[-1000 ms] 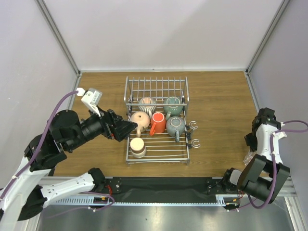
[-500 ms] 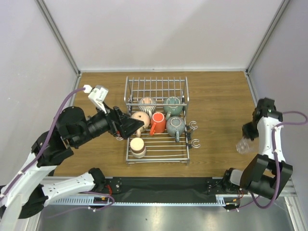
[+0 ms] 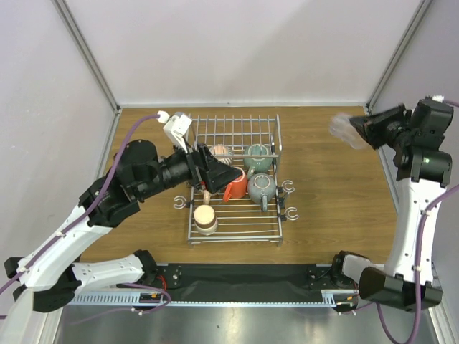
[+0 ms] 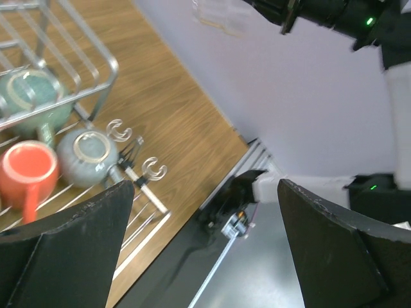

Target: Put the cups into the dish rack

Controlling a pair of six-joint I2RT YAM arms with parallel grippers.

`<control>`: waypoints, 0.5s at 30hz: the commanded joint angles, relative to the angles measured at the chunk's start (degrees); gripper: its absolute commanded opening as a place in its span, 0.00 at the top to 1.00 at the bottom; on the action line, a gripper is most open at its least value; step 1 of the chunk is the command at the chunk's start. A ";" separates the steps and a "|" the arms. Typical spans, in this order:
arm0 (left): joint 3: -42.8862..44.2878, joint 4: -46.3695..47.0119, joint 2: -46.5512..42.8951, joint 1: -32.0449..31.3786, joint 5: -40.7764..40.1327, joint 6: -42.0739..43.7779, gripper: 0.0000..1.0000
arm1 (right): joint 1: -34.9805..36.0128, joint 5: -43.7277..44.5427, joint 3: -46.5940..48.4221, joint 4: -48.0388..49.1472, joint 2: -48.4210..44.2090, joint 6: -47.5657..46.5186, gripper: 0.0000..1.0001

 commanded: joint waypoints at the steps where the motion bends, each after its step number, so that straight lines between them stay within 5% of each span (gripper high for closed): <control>1: 3.20 10.20 0.19 0.50 3.21 -2.74 0.00 | 3.74 -21.58 1.71 22.31 -2.85 9.97 1.00; 7: 1.89 23.55 0.11 0.59 6.99 -5.03 0.00 | 10.16 -29.96 4.34 37.81 -2.58 19.39 1.00; 15: 2.06 28.50 2.30 0.59 11.20 -2.49 0.00 | 20.96 -33.50 2.06 58.81 -3.99 29.77 1.00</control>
